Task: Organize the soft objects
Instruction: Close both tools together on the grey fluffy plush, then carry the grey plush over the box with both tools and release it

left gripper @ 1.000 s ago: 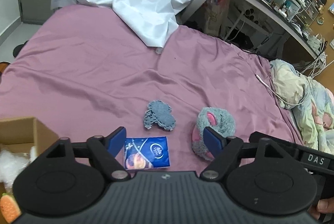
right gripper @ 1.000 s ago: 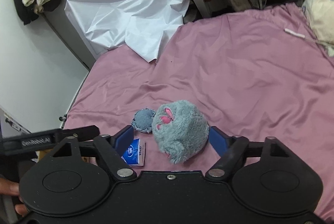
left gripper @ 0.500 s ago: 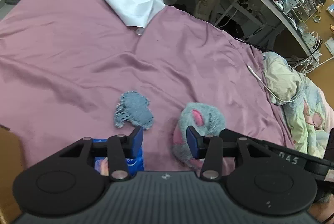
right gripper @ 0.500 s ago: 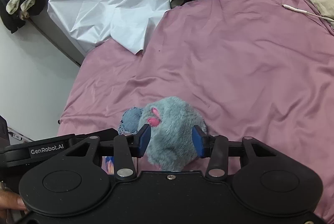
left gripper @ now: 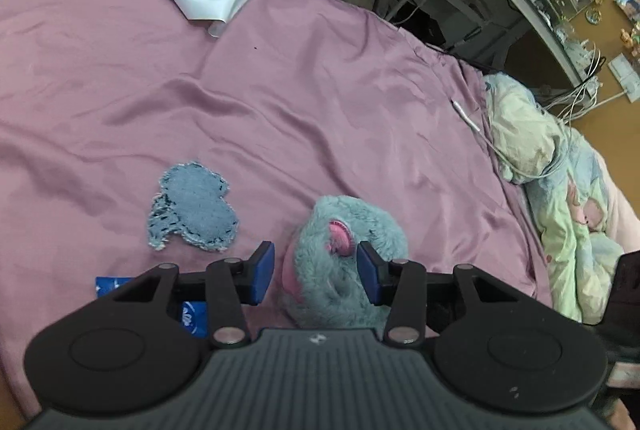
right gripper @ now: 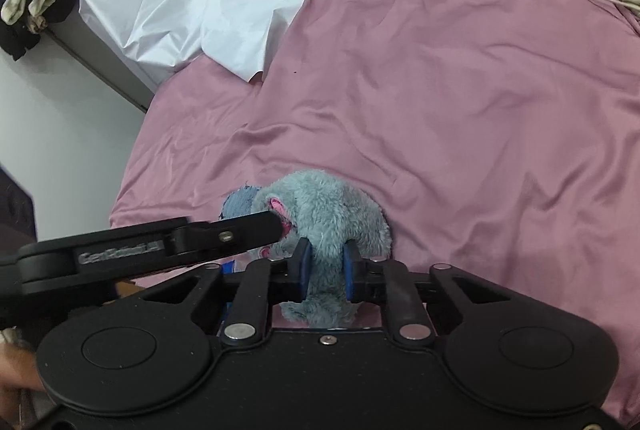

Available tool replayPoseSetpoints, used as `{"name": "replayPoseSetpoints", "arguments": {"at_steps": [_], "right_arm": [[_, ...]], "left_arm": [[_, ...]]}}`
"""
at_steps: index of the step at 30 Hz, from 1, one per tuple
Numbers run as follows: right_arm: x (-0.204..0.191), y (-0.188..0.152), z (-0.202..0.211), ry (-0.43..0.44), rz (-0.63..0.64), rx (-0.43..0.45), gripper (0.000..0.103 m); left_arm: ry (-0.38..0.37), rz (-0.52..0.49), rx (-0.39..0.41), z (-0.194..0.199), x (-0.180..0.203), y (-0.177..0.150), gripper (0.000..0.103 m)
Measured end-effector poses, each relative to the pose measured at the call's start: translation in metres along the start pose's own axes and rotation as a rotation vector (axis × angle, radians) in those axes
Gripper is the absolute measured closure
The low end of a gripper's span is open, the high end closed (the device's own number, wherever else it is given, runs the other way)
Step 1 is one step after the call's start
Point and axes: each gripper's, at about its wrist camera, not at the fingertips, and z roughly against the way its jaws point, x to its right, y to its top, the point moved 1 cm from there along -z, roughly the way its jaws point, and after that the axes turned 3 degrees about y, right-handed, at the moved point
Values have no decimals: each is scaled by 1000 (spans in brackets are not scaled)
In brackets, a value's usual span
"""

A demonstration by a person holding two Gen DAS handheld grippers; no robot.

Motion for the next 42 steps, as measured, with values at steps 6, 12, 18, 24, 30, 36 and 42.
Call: {"name": "replayPoseSetpoints", "arguments": {"at_steps": [6, 12, 18, 24, 30, 36, 42], "right_arm": [[-8, -4, 6, -21, 28, 7, 92], [-23, -7, 18, -8, 46, 24, 92], [-40, -6, 33, -1, 72, 55, 92], [-60, -7, 48, 17, 107, 89, 92], [-86, -15, 61, 41, 170, 114, 92], [-106, -24, 68, 63, 205, 126, 92], [-126, -34, 72, 90, 232, 134, 92]], "left_arm": [[26, -2, -12, 0, 4, -8, 89], [35, -20, 21, 26, 6, -11, 90], [35, -45, 70, 55, 11, -14, 90], [32, -63, 130, 89, 11, -21, 91], [38, -50, 185, 119, 1, -29, 92], [34, -32, 219, 143, -10, -38, 92], [44, -12, 256, 166, -24, -50, 92]]}}
